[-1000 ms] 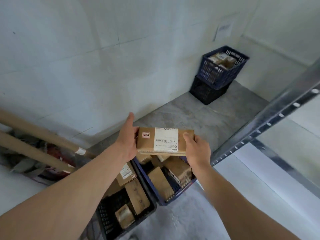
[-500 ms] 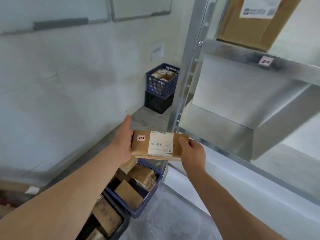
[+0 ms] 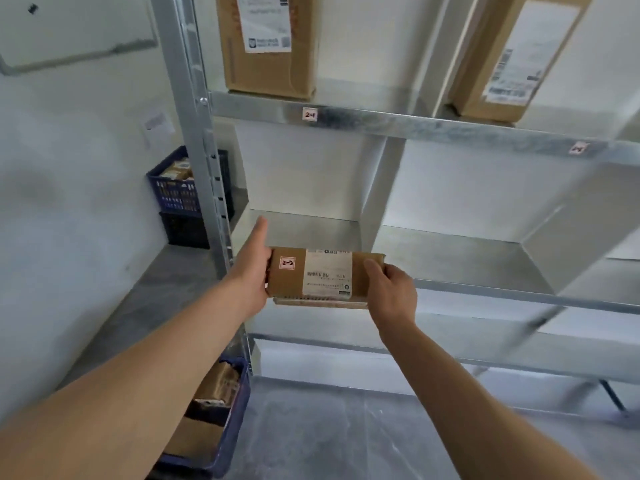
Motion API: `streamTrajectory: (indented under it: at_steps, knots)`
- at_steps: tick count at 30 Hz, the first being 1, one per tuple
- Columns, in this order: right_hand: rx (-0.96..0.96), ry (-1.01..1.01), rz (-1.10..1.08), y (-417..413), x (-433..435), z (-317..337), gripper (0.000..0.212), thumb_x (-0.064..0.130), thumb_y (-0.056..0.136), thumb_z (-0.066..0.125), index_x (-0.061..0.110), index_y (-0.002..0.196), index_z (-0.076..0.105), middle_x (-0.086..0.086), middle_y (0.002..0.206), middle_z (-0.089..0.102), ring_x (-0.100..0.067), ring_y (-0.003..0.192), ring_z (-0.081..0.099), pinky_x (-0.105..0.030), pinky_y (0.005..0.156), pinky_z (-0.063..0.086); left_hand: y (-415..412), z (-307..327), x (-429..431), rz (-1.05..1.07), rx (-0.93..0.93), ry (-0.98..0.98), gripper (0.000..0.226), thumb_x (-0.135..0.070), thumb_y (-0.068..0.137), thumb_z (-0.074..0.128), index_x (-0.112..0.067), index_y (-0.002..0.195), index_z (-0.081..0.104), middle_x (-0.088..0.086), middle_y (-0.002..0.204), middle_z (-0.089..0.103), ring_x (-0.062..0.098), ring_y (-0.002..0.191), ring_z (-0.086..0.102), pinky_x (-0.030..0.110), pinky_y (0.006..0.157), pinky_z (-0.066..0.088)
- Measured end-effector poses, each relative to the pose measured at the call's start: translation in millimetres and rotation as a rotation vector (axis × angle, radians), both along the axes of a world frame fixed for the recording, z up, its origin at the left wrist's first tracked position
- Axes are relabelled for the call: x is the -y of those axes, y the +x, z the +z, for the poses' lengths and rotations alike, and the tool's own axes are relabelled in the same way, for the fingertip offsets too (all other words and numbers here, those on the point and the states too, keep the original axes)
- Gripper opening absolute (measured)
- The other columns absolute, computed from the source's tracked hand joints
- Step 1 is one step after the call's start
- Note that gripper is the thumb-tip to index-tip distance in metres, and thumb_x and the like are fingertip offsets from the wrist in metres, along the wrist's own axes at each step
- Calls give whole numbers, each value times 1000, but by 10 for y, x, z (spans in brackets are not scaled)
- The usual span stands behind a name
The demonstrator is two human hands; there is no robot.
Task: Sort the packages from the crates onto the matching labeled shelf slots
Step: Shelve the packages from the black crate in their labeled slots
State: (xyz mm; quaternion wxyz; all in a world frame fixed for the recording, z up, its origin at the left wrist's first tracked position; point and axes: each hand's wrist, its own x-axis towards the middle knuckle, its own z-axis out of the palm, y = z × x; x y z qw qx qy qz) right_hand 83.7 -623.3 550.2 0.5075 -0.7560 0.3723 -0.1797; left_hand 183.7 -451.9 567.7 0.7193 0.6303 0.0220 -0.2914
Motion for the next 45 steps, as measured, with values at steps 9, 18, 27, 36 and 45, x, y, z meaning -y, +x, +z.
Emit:
streamTrajectory:
  at_steps: [9, 18, 27, 36, 45]
  knots:
    - [56, 25, -187, -516, 1095, 114, 37, 38, 96, 55, 5, 84, 65, -4, 77, 65, -18, 69, 53, -40, 68, 46, -248, 129, 1270, -131, 3, 54, 88, -80, 93, 22, -11, 106, 74, 7, 88, 77, 23, 86, 67, 35, 70, 48]
    - [71, 61, -210, -714, 2441, 124, 41, 38, 96, 55, -2, 89, 66, -7, 77, 64, -20, 68, 51, -37, 65, 41, -420, 206, 2588, -188, 2, 79, 87, -81, 92, 20, -16, 118, 73, 9, 109, 76, 26, 102, 70, 34, 73, 54]
    - [107, 85, -142, -618, 3145, 8, 35, 33, 98, 56, 0, 94, 69, -12, 87, 68, -21, 76, 52, -38, 69, 42, -371, 94, 3249, -145, -1, 174, 83, -83, 90, 16, -27, 119, 68, 7, 105, 75, 27, 111, 64, 55, 114, 35]
    - [177, 230, -105, -228, 3363, -223, 21, 29, 101, 59, 17, 118, 56, 2, 106, 63, -11, 93, 58, -35, 85, 44, 64, -141, 3488, -76, -66, 184, 80, -76, 96, 16, -20, 127, 64, 6, 99, 71, 21, 93, 64, 38, 86, 43]
    - [74, 208, -88, 341, 3474, -502, 26, 32, 102, 54, 7, 109, 60, -3, 93, 59, -16, 83, 53, -32, 68, 44, 581, -449, 3497, 74, -114, 125, 69, -73, 98, 26, -16, 122, 56, 4, 102, 70, 20, 86, 65, 34, 68, 44]
